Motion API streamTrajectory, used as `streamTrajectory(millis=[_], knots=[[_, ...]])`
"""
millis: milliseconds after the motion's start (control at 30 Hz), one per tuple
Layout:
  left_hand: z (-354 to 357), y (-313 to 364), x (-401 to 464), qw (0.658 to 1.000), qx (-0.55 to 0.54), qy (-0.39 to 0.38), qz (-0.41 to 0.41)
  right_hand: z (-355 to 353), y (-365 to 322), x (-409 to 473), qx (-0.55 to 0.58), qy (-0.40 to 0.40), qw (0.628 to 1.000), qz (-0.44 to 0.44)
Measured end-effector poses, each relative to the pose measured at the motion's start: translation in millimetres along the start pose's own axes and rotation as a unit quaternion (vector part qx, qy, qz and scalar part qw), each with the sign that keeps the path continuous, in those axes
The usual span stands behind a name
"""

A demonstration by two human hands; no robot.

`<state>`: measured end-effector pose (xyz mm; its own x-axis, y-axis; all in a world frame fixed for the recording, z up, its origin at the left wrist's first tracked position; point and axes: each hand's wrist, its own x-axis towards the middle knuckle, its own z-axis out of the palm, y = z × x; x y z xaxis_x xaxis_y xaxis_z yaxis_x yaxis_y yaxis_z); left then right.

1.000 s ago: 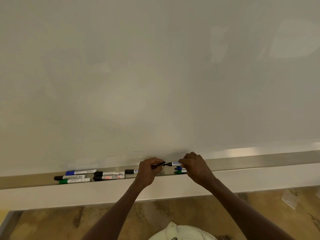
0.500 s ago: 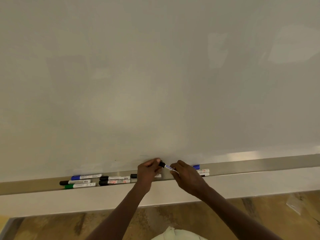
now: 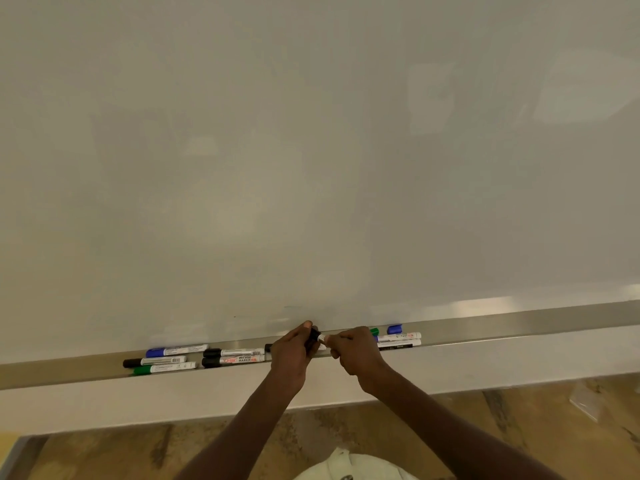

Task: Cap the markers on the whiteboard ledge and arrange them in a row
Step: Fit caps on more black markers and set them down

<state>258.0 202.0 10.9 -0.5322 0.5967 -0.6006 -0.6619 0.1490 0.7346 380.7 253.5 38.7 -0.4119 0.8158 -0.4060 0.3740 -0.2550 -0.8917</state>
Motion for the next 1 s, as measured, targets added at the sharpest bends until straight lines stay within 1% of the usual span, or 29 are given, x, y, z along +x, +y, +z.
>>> streamTrajectory(millis=[67, 200, 300, 433, 500, 633, 867, 1000], knots=[[-3, -1, 3, 1.000, 0.009, 0.017, 0.009, -2, 0, 3, -0.039, -0.023, 0.999, -0.010], [-7, -3, 9, 0.995, 0.020, 0.091, 0.042, -9, 8, 14, -0.171, -0.048, 0.981, -0.072], [-11, 0, 13, 0.988, 0.014, 0.146, 0.052, -19, 18, 19, -0.202, -0.041, 0.974, -0.098], [-18, 6, 13, 0.990, -0.008, 0.141, 0.026, -29, 26, 28, -0.187, 0.031, 0.977, -0.095], [-22, 5, 11, 0.990, 0.015, 0.141, 0.007, -30, 27, 33, -0.181, 0.051, 0.979, -0.085], [-33, -2, 4, 0.987, 0.042, 0.154, -0.012, -22, 28, 46, -0.192, 0.056, 0.976, -0.086], [-32, -11, -4, 0.991, 0.070, 0.115, -0.009, -6, 29, 60, -0.232, 0.051, 0.967, -0.093], [-24, -17, -4, 0.992, 0.084, 0.091, -0.001, -13, 28, 60, -0.228, 0.046, 0.968, -0.097]])
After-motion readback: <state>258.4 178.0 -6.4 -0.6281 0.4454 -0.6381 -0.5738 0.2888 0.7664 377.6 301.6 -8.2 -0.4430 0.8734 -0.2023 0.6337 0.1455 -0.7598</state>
